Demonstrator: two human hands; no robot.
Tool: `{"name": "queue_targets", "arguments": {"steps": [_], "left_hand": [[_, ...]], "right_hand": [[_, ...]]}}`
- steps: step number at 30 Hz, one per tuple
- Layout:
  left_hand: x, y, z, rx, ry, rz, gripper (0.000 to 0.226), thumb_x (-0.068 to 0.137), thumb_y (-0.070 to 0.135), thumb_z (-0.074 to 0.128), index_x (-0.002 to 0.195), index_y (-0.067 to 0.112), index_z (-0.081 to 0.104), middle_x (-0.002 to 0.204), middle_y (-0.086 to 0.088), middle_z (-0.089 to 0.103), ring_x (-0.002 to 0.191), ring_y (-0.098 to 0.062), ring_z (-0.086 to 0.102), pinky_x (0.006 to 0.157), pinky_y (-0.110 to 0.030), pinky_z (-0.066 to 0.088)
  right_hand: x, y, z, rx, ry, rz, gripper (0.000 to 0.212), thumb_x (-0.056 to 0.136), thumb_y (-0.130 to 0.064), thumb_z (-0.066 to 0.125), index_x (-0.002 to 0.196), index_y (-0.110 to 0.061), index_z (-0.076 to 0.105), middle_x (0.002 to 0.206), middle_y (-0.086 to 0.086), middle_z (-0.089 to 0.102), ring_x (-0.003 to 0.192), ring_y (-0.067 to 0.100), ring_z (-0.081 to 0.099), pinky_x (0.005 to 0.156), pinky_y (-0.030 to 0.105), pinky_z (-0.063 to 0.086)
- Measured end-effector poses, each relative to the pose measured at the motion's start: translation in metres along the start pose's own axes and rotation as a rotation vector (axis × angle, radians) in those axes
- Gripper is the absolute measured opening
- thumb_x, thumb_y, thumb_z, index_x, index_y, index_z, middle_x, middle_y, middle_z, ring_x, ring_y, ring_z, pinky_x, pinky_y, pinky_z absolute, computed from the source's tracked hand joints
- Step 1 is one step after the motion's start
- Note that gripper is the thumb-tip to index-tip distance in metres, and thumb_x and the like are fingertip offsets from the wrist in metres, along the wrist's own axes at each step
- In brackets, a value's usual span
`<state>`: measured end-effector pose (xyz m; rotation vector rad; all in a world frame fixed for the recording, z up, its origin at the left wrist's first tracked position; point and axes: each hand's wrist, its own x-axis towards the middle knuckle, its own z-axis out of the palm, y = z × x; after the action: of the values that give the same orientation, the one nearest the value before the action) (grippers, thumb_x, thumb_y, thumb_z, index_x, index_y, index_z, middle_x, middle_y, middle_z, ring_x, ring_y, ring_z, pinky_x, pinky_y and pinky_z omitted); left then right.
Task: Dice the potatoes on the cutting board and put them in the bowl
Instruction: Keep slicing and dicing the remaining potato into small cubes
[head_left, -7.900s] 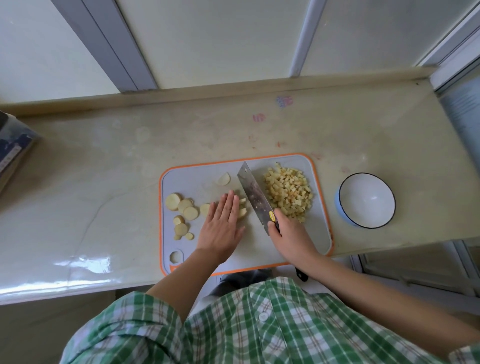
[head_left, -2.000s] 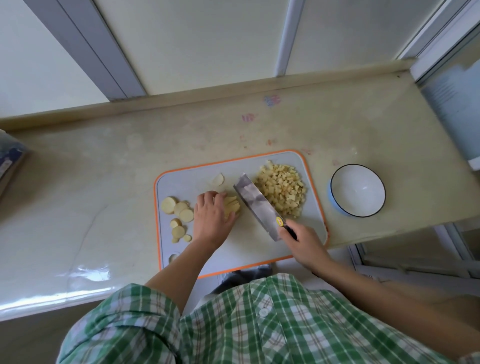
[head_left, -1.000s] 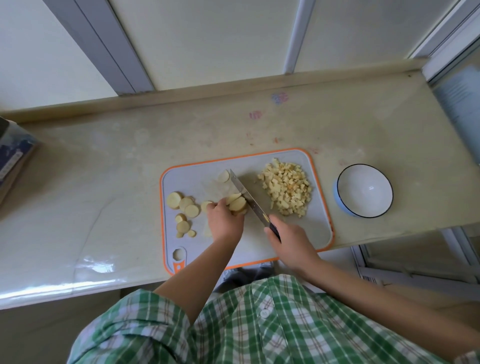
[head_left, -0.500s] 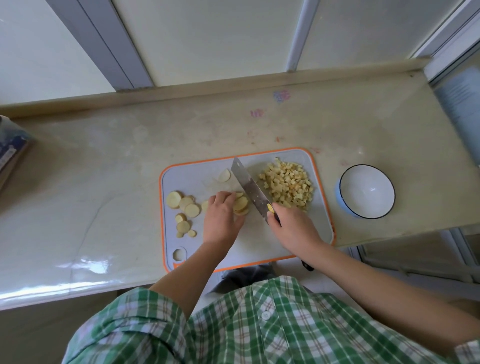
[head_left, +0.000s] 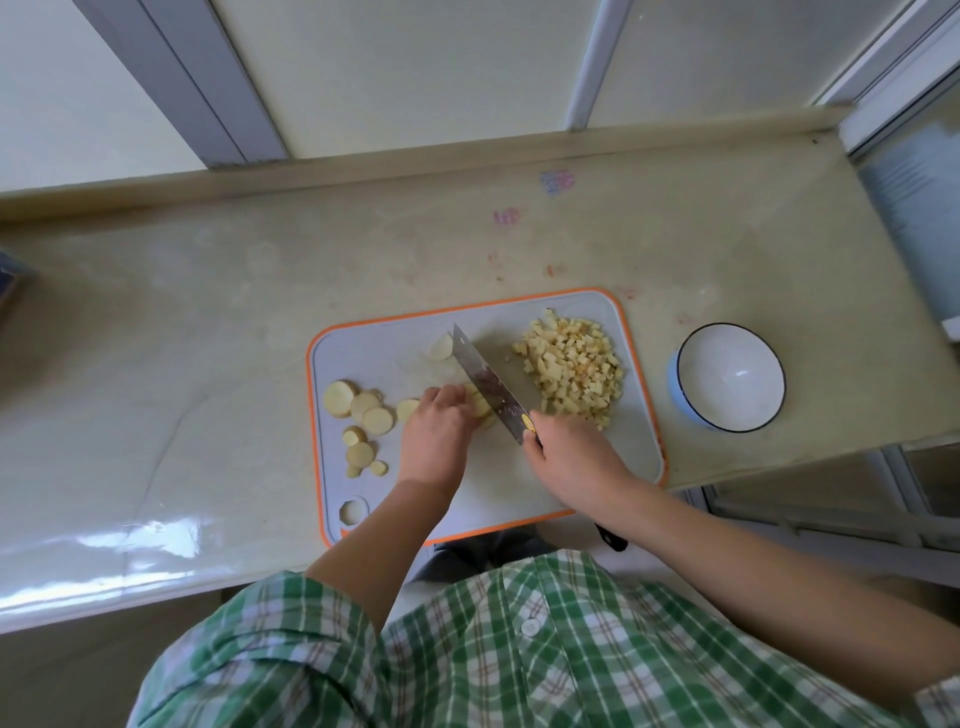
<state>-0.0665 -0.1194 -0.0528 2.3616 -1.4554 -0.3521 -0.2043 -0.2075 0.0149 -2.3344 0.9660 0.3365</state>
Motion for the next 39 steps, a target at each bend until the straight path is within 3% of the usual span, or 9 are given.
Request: {"name": "queue_targets", "arguments": {"steps": [10, 21, 26, 28, 30, 34, 39], "left_hand": [[0.000, -0.005, 0.007, 0.121, -0.034, 0.011, 0.033, 0.050, 0.000, 0.089, 0.075, 0.008, 0.069, 0.078, -0.004, 0.064, 0.070, -0.026, 0.059, 0.039, -0.029, 0.046], [0.000, -0.006, 0.009, 0.093, -0.039, 0.024, 0.029, 0.053, 0.003, 0.089, 0.073, 0.007, 0.069, 0.077, -0.006, 0.065, 0.071, -0.029, 0.060, 0.041, -0.032, 0.049], [0.006, -0.014, -0.006, 0.020, 0.076, 0.046, 0.020, 0.075, 0.020, 0.072, 0.088, 0.005, 0.069, 0.090, -0.011, 0.064, 0.083, -0.032, 0.059, 0.064, -0.038, 0.053], [0.017, -0.019, -0.009, 0.072, 0.094, -0.006, 0.030, 0.078, 0.019, 0.062, 0.104, 0.002, 0.065, 0.103, -0.013, 0.063, 0.095, -0.034, 0.056, 0.076, -0.041, 0.051], [0.025, -0.025, -0.011, 0.146, 0.046, -0.052, 0.044, 0.078, 0.016, 0.065, 0.119, 0.003, 0.061, 0.118, -0.011, 0.061, 0.110, -0.034, 0.053, 0.085, -0.043, 0.047], [0.028, -0.038, -0.011, 0.367, -0.046, 0.025, 0.048, 0.084, 0.019, 0.061, 0.129, 0.005, 0.055, 0.129, -0.009, 0.055, 0.115, -0.031, 0.050, 0.084, -0.041, 0.047], [0.040, -0.037, -0.020, 0.382, -0.066, -0.012, 0.021, 0.086, 0.008, 0.057, 0.106, 0.010, 0.062, 0.109, -0.008, 0.059, 0.096, -0.030, 0.052, 0.072, -0.037, 0.041]], "right_hand": [[0.000, -0.003, 0.005, -0.007, -0.046, 0.012, 0.031, 0.100, -0.019, 0.039, 0.069, -0.018, 0.030, 0.060, -0.002, 0.037, 0.055, 0.019, 0.035, 0.050, 0.034, 0.021], [-0.002, 0.007, 0.026, 0.035, -0.012, 0.028, 0.021, 0.101, -0.023, 0.036, 0.082, -0.014, 0.039, 0.070, 0.007, 0.049, 0.066, 0.027, 0.044, 0.058, 0.034, 0.031], [-0.003, 0.008, 0.025, 0.052, -0.016, 0.025, 0.022, 0.101, -0.023, 0.035, 0.081, -0.013, 0.040, 0.070, 0.007, 0.050, 0.066, 0.027, 0.046, 0.058, 0.035, 0.033], [-0.003, 0.008, 0.025, 0.053, -0.024, 0.030, 0.023, 0.101, -0.023, 0.034, 0.081, -0.014, 0.040, 0.070, 0.007, 0.050, 0.066, 0.026, 0.047, 0.058, 0.035, 0.034], [-0.003, 0.008, 0.024, 0.056, -0.027, 0.028, 0.025, 0.102, -0.024, 0.033, 0.080, -0.014, 0.041, 0.069, 0.004, 0.049, 0.065, 0.025, 0.047, 0.058, 0.035, 0.034], [-0.003, 0.009, 0.023, 0.055, -0.028, 0.016, 0.026, 0.102, -0.024, 0.033, 0.079, -0.015, 0.039, 0.067, 0.001, 0.046, 0.063, 0.022, 0.044, 0.058, 0.034, 0.032], [-0.002, 0.011, 0.022, 0.071, -0.010, 0.015, 0.026, 0.101, -0.024, 0.035, 0.078, -0.013, 0.040, 0.063, -0.001, 0.042, 0.061, 0.022, 0.043, 0.057, 0.035, 0.031]]}}
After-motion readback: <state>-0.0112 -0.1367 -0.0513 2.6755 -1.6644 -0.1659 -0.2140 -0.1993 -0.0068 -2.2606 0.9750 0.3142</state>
